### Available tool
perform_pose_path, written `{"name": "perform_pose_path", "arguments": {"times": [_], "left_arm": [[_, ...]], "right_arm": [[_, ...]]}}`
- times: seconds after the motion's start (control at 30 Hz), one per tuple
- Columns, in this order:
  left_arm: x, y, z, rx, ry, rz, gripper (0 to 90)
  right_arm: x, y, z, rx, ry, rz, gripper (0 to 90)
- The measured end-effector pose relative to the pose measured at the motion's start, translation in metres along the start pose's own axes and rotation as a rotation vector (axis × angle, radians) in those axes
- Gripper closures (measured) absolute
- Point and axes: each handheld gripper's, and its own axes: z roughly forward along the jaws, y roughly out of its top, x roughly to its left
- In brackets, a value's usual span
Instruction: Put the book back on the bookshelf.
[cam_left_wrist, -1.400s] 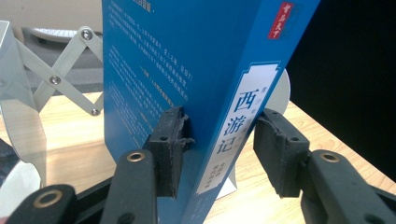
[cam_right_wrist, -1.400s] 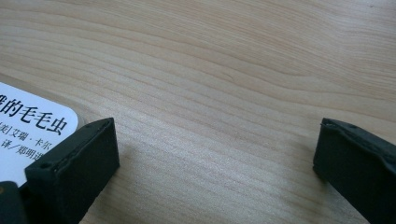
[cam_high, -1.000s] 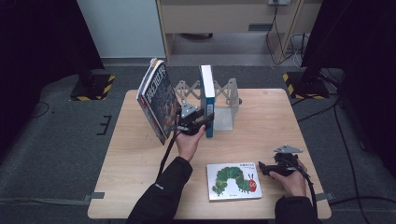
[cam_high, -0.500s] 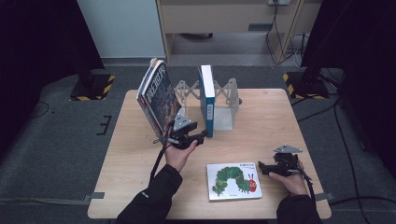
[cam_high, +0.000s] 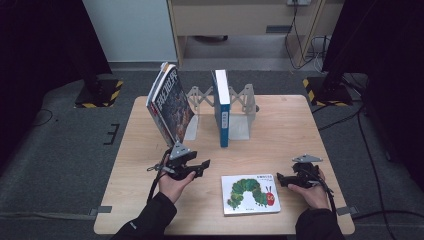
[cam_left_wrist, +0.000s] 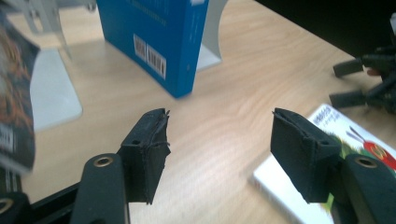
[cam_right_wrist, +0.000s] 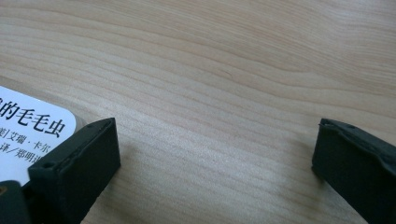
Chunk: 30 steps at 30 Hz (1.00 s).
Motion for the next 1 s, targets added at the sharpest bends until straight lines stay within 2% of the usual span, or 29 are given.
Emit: {"name": "perform_pose_path", "arguments": {"times": [0.1, 0.2, 0.3, 0.37, 0.47, 0.7, 0.87, 1.0], "left_arm": [[0.005, -0.011, -0.001, 0.03, 0.01, -0.013, 34.1], [0.009, -0.018, -0.001, 0.056, 0.031, -0.018, 32.6], [0.013, -0.026, 0.005, 0.089, 0.045, -0.028, 31.8], [0.016, -0.032, 0.01, 0.13, 0.064, -0.016, 31.2], [0.017, -0.039, 0.017, 0.18, 0.073, -0.005, 31.1], [0.025, -0.045, 0.024, 0.219, 0.099, -0.005, 28.1], [0.027, -0.049, 0.028, 0.253, 0.116, -0.009, 25.9], [0.028, -0.052, 0.029, 0.249, 0.114, -0.009, 21.9]], "right_arm": [[-0.001, 0.002, -0.005, 0.017, -0.018, 0.012, 6.7], [0.001, 0.004, -0.01, 0.004, -0.008, 0.045, 7.7], [0.008, 0.007, -0.019, -0.011, 0.031, 0.073, 8.4], [0.013, 0.008, -0.023, -0.02, 0.063, 0.084, 8.6], [0.024, 0.01, -0.029, -0.028, 0.094, 0.072, 10.3], [0.046, 0.008, -0.029, 0.02, 0.162, 0.06, 16.9], [0.055, 0.006, -0.025, 0.051, 0.194, 0.035, 24.5], [0.055, 0.006, -0.025, 0.06, 0.216, 0.068, 30.3]]}}
